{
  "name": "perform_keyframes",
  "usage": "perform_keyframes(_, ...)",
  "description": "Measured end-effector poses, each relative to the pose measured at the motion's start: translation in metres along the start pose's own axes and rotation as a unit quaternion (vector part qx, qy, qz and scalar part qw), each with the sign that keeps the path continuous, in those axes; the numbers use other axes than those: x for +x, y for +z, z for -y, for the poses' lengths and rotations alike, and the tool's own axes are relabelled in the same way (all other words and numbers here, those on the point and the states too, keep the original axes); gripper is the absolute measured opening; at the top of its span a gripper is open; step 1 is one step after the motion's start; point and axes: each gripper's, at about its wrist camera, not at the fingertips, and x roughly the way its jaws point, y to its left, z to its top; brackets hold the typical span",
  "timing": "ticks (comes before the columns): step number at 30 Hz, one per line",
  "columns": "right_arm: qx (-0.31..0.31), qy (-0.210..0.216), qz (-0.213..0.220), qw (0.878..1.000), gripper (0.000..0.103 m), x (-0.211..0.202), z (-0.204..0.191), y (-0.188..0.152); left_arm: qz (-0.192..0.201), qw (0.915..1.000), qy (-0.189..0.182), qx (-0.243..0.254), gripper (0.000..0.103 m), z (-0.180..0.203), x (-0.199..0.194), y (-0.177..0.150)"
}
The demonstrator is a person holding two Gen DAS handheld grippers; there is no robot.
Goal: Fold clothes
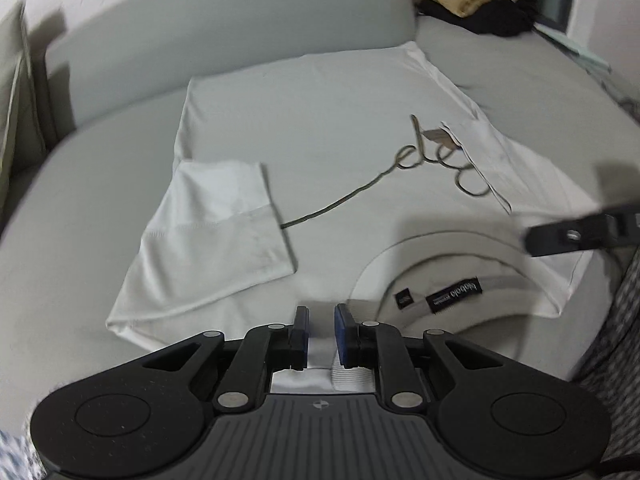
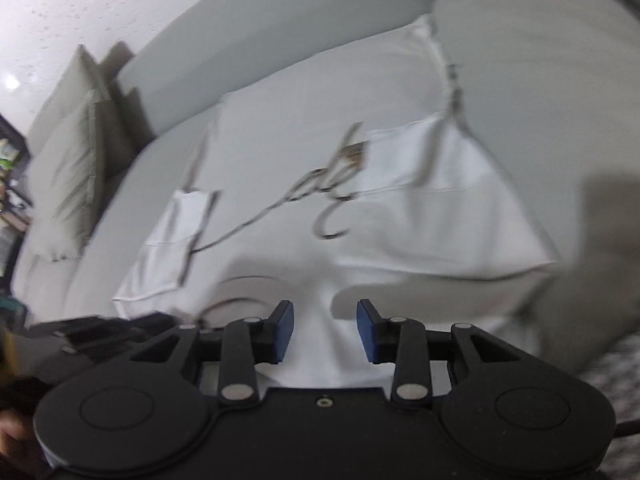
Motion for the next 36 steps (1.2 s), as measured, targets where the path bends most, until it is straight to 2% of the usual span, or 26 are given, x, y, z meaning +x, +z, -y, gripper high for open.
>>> perform_keyframes(2, -0.008, -0.01, -0.012, 1.0, 0.035, 0.01, -0.006, -0.005, 0.0, 0.9999, 0.008, 0.013, 0.016, 0.006, -0.001, -0.003)
perform_keyframes(4, -0.028, -0.024, -0.01, 0.999, 0.033, 0.011, -0.009, -0.01, -0.006, 1.0, -0.001, 0.008, 0.016, 0.002, -0.003, -0.007)
perform_keyframes(11, -0.042, -0.025, -0.037, 0.998, 0.033, -0.016, -0.017, -0.021, -0.008, 0.9993, -0.037, -0.008, 0.016, -0.01, -0.029, -0.011)
perform_keyframes(16, -0.037, 0.001, 0.019, 0.999, 0.033, -0.052, -0.032, 0.002, 0.064, 0.9969, -0.005, -0.045, 0.017, -0.038, -0.064, 0.015)
perform_keyframes(20, -0.064, 0.026, 0.082, 0.994, 0.038, -0.075, -0.061, 0.043, 0.112, 0.9895, 0.022, -0.089, 0.03, -0.069, -0.084, 0.05)
perform_keyframes(21, -0.073, 0.031, 0.094, 0.992, 0.039, -0.076, -0.07, 0.054, 0.121, 0.9875, 0.027, -0.097, 0.03, -0.077, -0.087, 0.059)
perform_keyframes(24, -0.092, 0.039, 0.117, 0.988, 0.039, -0.064, -0.091, 0.094, 0.144, 0.9819, 0.03, -0.119, 0.031, -0.1, -0.084, 0.086)
perform_keyframes(27, -0.111, 0.045, 0.14, 0.983, 0.045, -0.05, -0.112, 0.133, 0.156, 0.9774, 0.041, -0.137, 0.03, -0.121, -0.067, 0.11)
perform_keyframes(29, -0.117, 0.039, 0.143, 0.982, 0.047, -0.024, -0.12, 0.157, 0.155, 0.976, 0.038, -0.149, 0.029, -0.134, -0.046, 0.122)
perform_keyframes(32, -0.11, 0.022, 0.133, 0.985, 0.046, 0.031, -0.122, 0.189, 0.141, 0.9758, 0.041, -0.162, 0.02, -0.151, -0.001, 0.134)
perform_keyframes(33, -0.109, 0.016, 0.127, 0.986, 0.045, 0.052, -0.122, 0.197, 0.136, 0.9749, 0.036, -0.173, 0.014, -0.155, 0.013, 0.135)
perform_keyframes(36, -0.12, -0.01, 0.11, 0.987, 0.03, 0.117, -0.12, 0.221, 0.119, 0.9709, 0.022, -0.207, 0.012, -0.168, 0.057, 0.138)
